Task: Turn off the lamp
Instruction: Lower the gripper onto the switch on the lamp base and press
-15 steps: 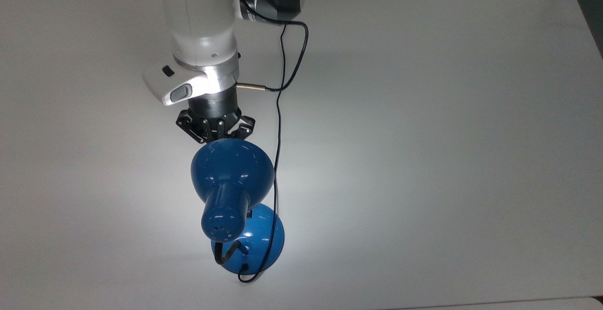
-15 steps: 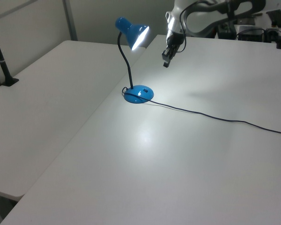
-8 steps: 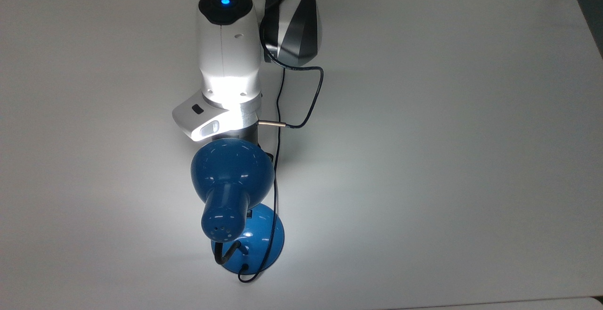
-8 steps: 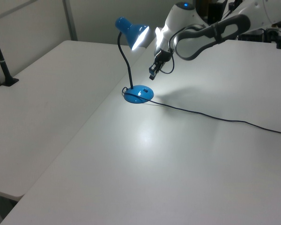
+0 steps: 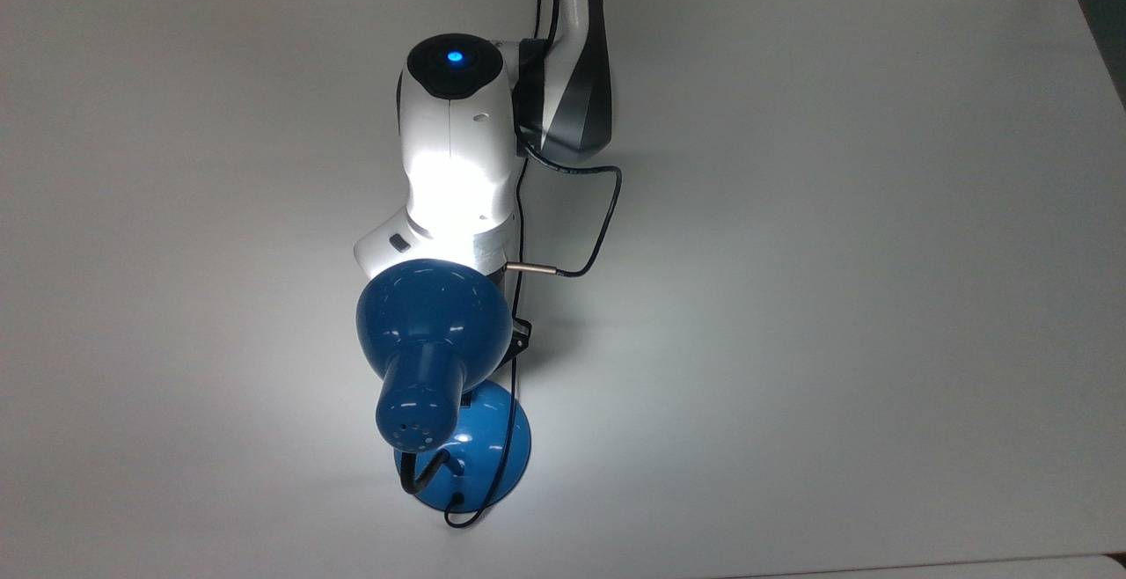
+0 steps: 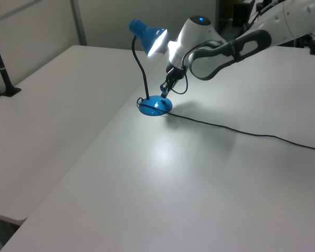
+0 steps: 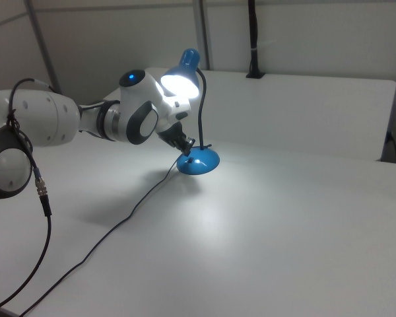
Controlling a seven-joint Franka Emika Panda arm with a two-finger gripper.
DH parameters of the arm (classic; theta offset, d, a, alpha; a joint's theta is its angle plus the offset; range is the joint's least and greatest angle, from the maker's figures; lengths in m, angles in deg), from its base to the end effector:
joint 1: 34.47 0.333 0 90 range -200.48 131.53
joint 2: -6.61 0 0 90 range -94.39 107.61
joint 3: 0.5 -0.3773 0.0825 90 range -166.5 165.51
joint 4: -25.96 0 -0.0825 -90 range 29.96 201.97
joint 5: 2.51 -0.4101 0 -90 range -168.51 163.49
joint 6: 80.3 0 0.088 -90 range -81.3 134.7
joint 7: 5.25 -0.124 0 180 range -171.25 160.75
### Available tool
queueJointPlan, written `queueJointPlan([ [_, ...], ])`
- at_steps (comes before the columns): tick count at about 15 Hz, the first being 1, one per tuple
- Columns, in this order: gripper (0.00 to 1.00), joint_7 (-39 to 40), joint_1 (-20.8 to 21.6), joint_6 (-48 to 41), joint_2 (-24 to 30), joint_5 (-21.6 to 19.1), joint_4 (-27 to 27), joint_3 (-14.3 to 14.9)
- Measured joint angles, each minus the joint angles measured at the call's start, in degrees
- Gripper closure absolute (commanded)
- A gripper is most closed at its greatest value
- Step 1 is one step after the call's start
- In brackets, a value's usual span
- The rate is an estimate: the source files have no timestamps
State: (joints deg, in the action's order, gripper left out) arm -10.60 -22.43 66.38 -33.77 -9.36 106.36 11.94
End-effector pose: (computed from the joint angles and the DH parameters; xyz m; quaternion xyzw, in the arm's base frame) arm 0.8339 0.0402 0.3644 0.9712 -0.0491 0.2328 0.0087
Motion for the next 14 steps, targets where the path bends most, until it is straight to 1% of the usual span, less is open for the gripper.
queueJointPlan([
  [5, 1.00, 0.0, 0.2, 1.3, -1.9, 1.4, -0.2, 0.0],
  [8, 1.00, 0.0, 0.2, 1.3, -1.9, 2.1, -0.2, 0.0],
  [11, 1.00, 0.1, 0.2, 1.3, -2.0, 3.9, -0.2, 0.0],
  [14, 1.00, 0.3, 0.2, 1.3, -2.0, 4.2, -0.1, 0.0],
])
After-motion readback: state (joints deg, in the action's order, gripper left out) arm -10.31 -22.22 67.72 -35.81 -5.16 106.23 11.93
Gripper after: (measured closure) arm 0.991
